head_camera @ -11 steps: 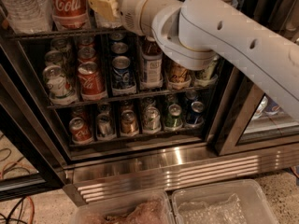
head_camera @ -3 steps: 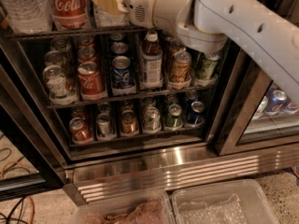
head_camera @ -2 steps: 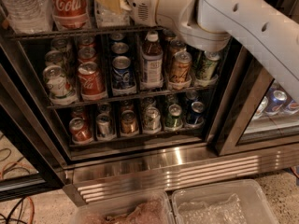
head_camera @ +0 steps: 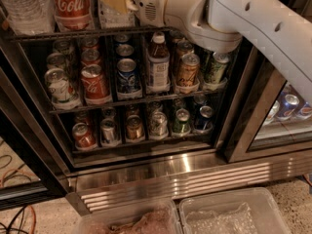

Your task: Pick water bottle from top shelf of fridge

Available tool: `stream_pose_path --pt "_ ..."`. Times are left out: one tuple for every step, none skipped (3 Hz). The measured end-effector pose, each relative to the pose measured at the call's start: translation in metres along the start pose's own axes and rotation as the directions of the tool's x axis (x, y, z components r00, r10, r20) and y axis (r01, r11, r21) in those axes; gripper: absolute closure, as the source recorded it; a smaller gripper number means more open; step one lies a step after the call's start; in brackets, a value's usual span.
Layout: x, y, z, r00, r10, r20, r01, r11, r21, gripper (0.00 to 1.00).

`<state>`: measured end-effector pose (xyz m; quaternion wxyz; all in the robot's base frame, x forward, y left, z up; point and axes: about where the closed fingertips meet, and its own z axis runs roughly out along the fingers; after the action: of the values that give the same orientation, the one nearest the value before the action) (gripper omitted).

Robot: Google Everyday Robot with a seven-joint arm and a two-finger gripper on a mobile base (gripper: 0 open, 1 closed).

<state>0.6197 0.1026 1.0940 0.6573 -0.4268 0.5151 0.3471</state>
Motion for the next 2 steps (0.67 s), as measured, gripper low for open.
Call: stream_pose_path --pt "-0.0059 -0.0016 -0.0037 1.0 -0.014 0.003 0.014 0.9999 0.0 1.0" --pt "-0.0124 0.001 -0.0055 1.0 -0.025 0.01 0.025 0.9995 -0.018 1.0"
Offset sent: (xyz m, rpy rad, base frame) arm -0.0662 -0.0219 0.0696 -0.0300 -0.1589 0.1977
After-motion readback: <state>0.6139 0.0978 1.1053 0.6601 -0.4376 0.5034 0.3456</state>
